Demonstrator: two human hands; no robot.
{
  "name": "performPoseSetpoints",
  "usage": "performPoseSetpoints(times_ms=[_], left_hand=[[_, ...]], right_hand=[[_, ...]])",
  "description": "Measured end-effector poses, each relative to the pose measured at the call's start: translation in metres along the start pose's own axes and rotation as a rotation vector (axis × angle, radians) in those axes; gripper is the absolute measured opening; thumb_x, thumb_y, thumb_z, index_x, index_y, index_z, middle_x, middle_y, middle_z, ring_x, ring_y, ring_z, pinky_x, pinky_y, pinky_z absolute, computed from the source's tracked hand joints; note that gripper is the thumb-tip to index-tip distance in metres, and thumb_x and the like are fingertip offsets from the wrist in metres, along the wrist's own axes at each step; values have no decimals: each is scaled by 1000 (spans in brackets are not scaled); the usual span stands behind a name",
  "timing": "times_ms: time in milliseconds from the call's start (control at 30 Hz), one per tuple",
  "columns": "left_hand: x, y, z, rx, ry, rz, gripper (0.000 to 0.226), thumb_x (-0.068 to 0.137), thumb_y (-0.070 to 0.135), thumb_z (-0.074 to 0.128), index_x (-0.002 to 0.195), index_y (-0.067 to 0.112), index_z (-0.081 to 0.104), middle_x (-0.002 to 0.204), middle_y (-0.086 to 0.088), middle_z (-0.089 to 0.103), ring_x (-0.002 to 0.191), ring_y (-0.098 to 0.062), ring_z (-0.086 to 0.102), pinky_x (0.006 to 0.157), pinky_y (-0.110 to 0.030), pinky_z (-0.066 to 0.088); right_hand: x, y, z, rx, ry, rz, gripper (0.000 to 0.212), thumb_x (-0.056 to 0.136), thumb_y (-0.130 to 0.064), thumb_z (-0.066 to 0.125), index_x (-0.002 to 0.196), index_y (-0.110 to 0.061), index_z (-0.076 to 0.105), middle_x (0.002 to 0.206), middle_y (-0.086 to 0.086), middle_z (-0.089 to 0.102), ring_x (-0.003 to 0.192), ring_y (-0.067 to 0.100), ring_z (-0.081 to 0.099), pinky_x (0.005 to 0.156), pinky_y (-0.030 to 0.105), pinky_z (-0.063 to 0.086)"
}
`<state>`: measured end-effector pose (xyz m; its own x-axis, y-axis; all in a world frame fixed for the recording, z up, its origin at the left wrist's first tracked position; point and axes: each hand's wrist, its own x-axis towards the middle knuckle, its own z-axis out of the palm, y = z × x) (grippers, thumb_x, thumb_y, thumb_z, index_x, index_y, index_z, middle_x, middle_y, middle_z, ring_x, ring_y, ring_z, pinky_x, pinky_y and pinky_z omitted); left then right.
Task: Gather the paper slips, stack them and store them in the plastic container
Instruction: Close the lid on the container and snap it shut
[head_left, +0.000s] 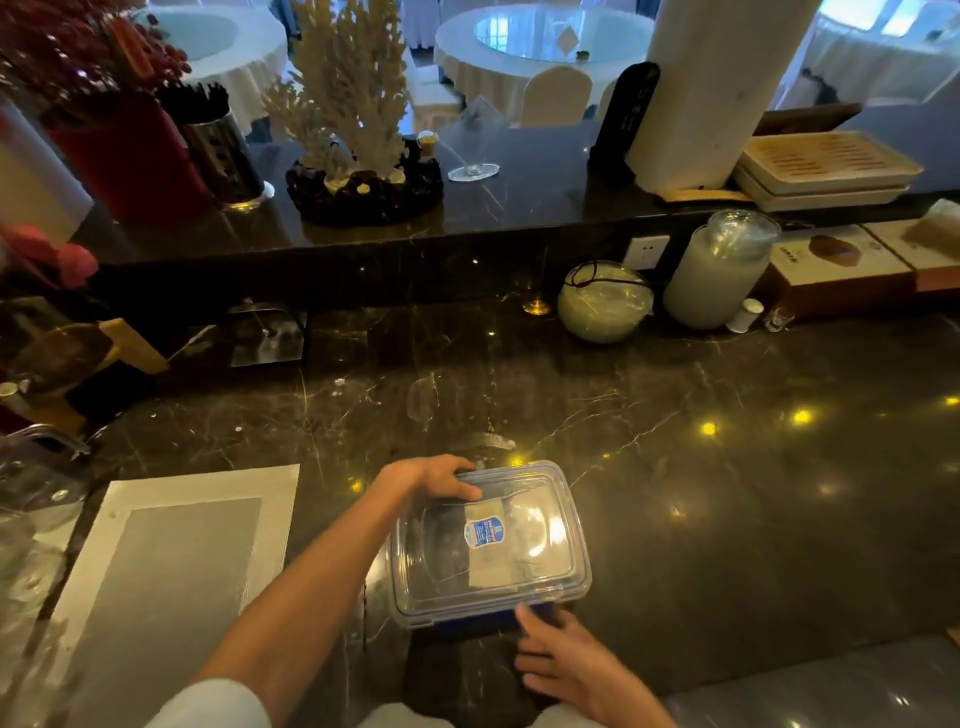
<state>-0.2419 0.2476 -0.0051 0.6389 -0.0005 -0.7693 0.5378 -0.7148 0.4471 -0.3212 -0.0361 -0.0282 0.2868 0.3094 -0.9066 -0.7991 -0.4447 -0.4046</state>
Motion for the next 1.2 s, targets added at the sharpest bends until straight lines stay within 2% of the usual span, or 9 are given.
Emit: performPoseSetpoints(times_ms=[200, 500, 700, 867, 933, 1000, 1067, 1133, 1200], left_hand=[[5, -7, 3, -179, -25, 36, 68, 92, 41, 63, 151, 22, 36, 152, -7, 43, 134, -25, 46, 114, -43, 38], [-10, -25, 22, -496, 259, -16, 66, 94, 37, 63, 150, 11, 38, 149, -12, 48, 133, -27, 50, 113, -40, 40], [-37, -47, 59, -934, 295, -172, 97, 87, 44, 71, 158, 15, 12, 160, -15, 31, 141, -36, 41, 110, -49, 41], [-50, -55, 110, -1226, 387, -197, 103, 77, 52, 76, 155, 12, 22, 148, -14, 48, 123, -30, 58, 90, -40, 55], [-50, -54, 118, -1270, 448, -168, 94, 78, 52, 76, 151, 12, 31, 139, -11, 55, 105, -22, 64, 69, -28, 55], [-50, -53, 119, -1263, 464, -162, 88, 79, 51, 75, 147, 13, 33, 131, -7, 57, 93, -14, 63, 62, -23, 51], [-49, -53, 118, -1222, 484, -157, 84, 80, 51, 75, 143, 14, 35, 120, 1, 59, 85, -7, 61, 60, -20, 49], [-48, -55, 117, -1159, 540, -160, 77, 78, 53, 76, 135, 17, 38, 111, 6, 57, 90, -9, 61, 67, -21, 51], [-45, -57, 118, -1089, 613, -146, 72, 75, 52, 78, 125, 19, 38, 118, 0, 55, 103, -15, 61, 78, -27, 53]], right_hand=[[21, 6, 38, 131, -71, -14, 92, 85, -42, 69, 151, -22, 8, 137, 13, 53, 120, 29, 58, 93, 37, 55], [45, -7, 18, 385, 34, -329, 65, 88, -27, 65, 145, -27, 34, 131, 5, 63, 119, 27, 61, 101, 53, 46], [43, -59, 8, 150, 120, -378, 65, 100, -29, 49, 155, -29, 14, 154, 8, 37, 130, 29, 47, 105, 50, 41], [50, -71, 13, -183, 246, -574, 52, 104, -38, 30, 154, -23, 22, 156, 4, 34, 142, 24, 34, 113, 43, 31], [52, -67, 15, -181, 224, -617, 44, 105, -37, 29, 146, -24, 40, 144, 3, 50, 133, 21, 48, 103, 38, 46], [52, -62, 15, -160, 210, -632, 33, 102, -41, 34, 124, -32, 58, 120, 0, 67, 110, 13, 65, 79, 26, 55], [50, -60, 12, -127, 205, -636, 28, 101, -43, 39, 115, -36, 63, 112, -1, 71, 99, 10, 70, 69, 20, 55], [50, -58, 11, -115, 194, -653, 35, 100, -43, 40, 129, -33, 57, 124, -3, 67, 107, 11, 67, 73, 20, 57], [52, -59, 10, -118, 220, -650, 48, 101, -42, 38, 147, -28, 39, 142, -2, 52, 126, 16, 55, 93, 31, 53]])
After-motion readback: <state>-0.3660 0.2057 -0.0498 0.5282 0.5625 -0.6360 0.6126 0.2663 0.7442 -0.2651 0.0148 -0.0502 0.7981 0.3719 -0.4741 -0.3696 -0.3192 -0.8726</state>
